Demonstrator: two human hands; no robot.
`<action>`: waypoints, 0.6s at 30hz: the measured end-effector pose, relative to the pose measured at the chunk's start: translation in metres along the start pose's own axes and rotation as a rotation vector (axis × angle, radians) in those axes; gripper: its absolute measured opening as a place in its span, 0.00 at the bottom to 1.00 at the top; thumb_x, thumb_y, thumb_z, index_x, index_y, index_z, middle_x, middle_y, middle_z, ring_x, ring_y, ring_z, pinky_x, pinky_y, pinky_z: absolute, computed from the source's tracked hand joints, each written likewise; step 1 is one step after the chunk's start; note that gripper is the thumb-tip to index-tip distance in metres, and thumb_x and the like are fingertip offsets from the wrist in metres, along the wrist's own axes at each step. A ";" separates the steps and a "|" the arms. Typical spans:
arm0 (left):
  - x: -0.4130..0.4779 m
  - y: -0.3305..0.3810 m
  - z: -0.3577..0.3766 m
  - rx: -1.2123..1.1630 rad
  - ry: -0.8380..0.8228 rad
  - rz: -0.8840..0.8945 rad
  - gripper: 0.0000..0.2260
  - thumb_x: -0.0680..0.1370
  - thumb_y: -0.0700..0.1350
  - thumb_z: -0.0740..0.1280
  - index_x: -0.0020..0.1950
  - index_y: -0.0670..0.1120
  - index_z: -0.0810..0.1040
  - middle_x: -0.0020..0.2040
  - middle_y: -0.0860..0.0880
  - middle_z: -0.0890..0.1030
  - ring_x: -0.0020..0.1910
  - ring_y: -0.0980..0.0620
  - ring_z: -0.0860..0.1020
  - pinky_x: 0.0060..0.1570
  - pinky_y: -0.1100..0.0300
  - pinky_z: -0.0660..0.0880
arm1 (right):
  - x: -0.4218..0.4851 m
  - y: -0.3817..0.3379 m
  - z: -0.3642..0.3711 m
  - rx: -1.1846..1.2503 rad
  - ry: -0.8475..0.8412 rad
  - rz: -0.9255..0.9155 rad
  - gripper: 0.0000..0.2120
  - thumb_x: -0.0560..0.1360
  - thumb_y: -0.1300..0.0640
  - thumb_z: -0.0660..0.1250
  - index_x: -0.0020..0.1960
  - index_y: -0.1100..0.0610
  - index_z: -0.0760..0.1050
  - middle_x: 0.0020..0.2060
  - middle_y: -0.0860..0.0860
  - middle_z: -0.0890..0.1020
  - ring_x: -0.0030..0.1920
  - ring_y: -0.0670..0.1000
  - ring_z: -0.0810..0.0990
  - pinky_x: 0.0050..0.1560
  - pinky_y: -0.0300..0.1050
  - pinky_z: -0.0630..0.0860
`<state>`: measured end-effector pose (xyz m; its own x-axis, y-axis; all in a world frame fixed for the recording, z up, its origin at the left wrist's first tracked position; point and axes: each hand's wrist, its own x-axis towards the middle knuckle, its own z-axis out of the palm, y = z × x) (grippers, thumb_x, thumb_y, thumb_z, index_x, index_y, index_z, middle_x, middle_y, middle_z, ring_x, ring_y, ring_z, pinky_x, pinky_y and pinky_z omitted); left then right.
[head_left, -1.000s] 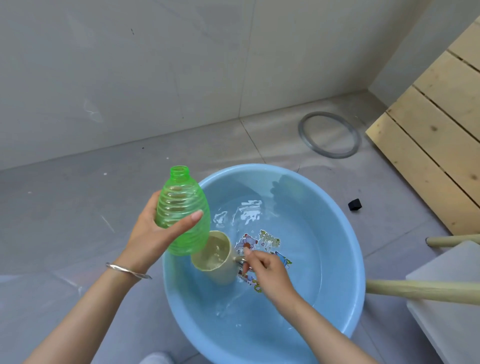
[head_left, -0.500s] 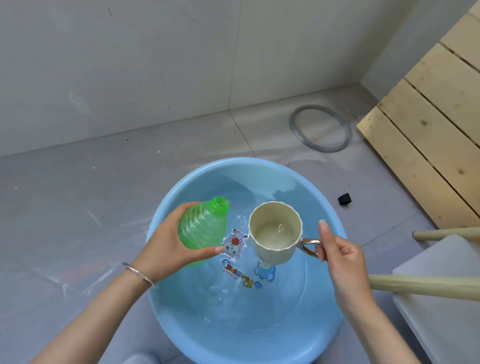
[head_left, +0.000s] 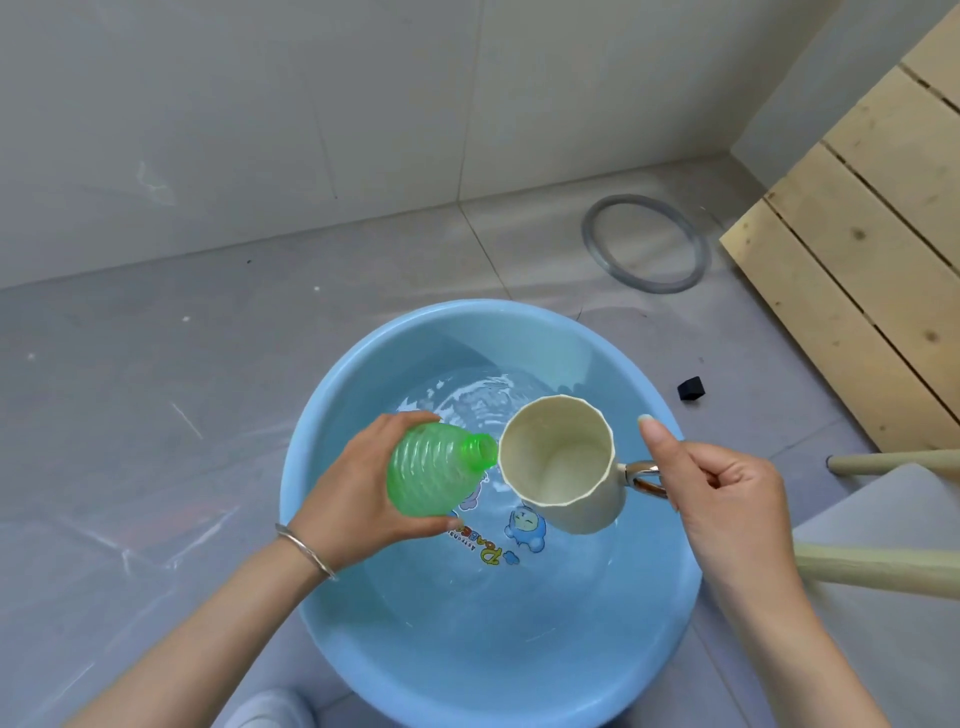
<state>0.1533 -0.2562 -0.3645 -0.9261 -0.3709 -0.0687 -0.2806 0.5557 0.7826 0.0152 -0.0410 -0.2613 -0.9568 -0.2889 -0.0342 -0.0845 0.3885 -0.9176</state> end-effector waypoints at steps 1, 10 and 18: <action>0.000 0.000 0.001 0.003 0.000 0.002 0.38 0.57 0.68 0.74 0.64 0.66 0.64 0.59 0.63 0.71 0.59 0.62 0.71 0.59 0.64 0.69 | 0.000 -0.003 0.000 -0.014 0.005 -0.016 0.26 0.72 0.54 0.70 0.27 0.59 0.55 0.28 0.53 0.52 0.26 0.48 0.52 0.24 0.26 0.63; -0.002 -0.001 0.005 -0.028 0.010 -0.025 0.42 0.56 0.68 0.73 0.67 0.57 0.67 0.59 0.61 0.72 0.58 0.61 0.71 0.58 0.75 0.64 | 0.000 -0.012 -0.001 -0.200 -0.008 -0.112 0.29 0.73 0.53 0.70 0.25 0.63 0.56 0.22 0.46 0.54 0.25 0.45 0.55 0.24 0.36 0.53; -0.003 -0.003 0.008 -0.004 0.024 -0.039 0.39 0.55 0.68 0.73 0.62 0.58 0.67 0.56 0.61 0.72 0.57 0.58 0.72 0.57 0.57 0.73 | -0.002 -0.019 0.002 -0.282 0.001 -0.128 0.28 0.72 0.50 0.71 0.24 0.65 0.63 0.24 0.58 0.57 0.26 0.51 0.57 0.27 0.40 0.52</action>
<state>0.1546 -0.2511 -0.3711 -0.9080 -0.4103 -0.0846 -0.3156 0.5372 0.7822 0.0195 -0.0500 -0.2446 -0.9336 -0.3504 0.0752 -0.2783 0.5767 -0.7681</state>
